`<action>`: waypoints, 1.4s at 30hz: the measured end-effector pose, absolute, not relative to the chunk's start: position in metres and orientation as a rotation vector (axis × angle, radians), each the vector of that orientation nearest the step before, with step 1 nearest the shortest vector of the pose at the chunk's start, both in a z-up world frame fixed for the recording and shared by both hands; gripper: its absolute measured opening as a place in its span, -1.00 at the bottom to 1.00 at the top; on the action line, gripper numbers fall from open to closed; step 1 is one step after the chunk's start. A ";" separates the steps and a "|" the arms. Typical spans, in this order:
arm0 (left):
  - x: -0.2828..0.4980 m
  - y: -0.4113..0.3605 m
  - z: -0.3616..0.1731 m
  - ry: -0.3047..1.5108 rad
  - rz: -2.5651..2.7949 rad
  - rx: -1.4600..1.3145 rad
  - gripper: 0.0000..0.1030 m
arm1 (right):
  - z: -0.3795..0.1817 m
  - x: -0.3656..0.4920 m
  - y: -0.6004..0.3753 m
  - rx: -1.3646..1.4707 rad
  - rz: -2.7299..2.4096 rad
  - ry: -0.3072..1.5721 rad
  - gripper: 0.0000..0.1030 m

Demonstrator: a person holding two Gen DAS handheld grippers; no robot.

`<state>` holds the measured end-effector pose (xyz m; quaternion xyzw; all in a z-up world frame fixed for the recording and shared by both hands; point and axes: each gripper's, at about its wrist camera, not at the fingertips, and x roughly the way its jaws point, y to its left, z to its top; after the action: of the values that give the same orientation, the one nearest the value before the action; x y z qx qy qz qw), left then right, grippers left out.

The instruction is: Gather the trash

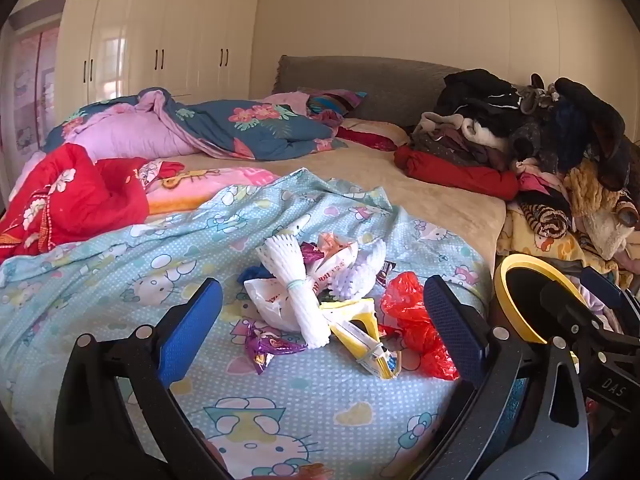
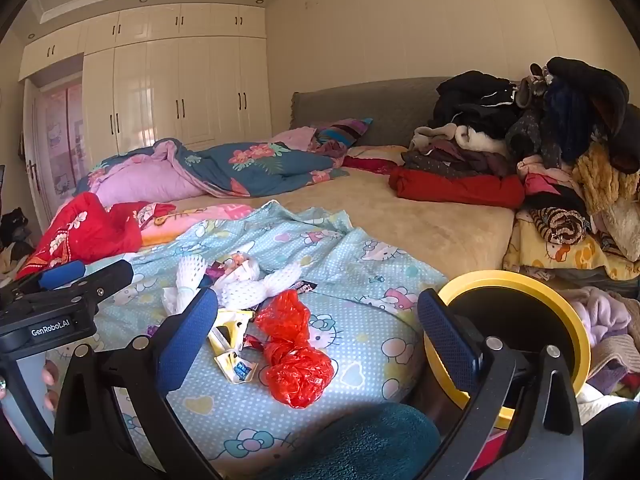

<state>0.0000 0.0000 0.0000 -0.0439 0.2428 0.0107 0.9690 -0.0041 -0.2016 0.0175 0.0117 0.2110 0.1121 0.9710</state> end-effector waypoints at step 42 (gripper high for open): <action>0.000 0.000 0.000 0.486 0.021 -0.092 0.79 | 0.016 -0.003 -0.201 0.020 0.225 0.438 0.88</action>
<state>-0.0003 0.0002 0.0000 -0.0454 0.2408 0.0106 0.9695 -0.0030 -0.2015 0.0158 0.0100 0.2169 0.1115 0.9697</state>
